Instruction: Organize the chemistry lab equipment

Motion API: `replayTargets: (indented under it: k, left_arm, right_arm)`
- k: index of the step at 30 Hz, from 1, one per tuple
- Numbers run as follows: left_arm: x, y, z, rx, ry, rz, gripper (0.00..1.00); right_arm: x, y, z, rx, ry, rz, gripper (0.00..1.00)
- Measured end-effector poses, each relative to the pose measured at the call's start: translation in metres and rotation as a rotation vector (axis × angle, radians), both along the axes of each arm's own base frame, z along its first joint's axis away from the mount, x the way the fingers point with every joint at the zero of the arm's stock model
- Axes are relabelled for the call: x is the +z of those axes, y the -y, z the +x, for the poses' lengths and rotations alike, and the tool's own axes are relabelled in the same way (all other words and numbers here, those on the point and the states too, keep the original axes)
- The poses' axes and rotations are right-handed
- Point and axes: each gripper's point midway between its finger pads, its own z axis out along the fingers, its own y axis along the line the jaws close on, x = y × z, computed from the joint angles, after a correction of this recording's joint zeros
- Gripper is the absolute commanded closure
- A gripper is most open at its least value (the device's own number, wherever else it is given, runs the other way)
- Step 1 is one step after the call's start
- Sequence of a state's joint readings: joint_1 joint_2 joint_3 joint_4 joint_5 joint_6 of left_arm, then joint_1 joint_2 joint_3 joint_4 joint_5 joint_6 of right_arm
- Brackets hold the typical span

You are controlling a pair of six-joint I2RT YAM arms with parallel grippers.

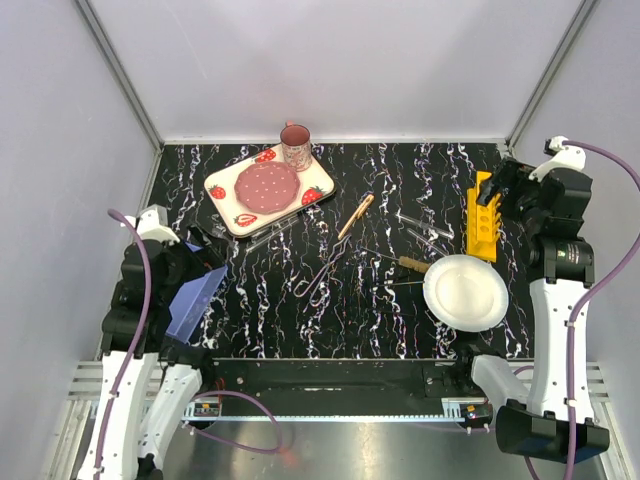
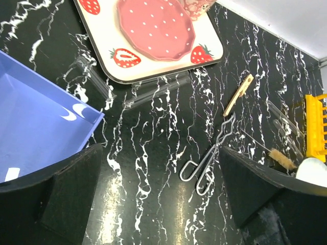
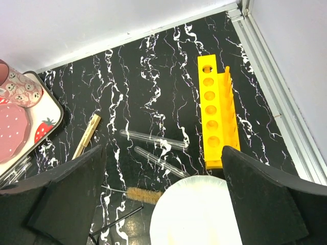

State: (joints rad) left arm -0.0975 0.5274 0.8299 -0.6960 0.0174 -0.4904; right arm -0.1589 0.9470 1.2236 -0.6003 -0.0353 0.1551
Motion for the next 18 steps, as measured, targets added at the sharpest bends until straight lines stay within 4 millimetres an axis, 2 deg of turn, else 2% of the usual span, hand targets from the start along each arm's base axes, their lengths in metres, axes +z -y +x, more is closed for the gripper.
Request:
replayTargets:
  k: [7, 10, 14, 18]
  left_arm:
    - [-0.004, 0.019, 0.009, -0.061, -0.088, -0.078, 0.01]
    - [-0.004, 0.027, 0.018, -0.089, -0.136, -0.099, 0.01]
    - [-0.016, 0.044, 0.032, -0.109, -0.27, -0.067, 0.01]
    - [-0.035, 0.059, 0.042, -0.084, -0.405, 0.022, 0.01]
  right_arm:
    - [-0.007, -0.012, -0.006, 0.08, -0.006, -0.007, 0.0]
    - [-0.018, -0.036, -0.008, 0.275, -0.022, -0.063, 0.0]
    - [-0.035, -0.077, -0.016, 0.584, -0.038, -0.075, 0.0]
    - [-0.048, -0.098, -0.019, 0.731, -0.047, -0.032, 0.0]
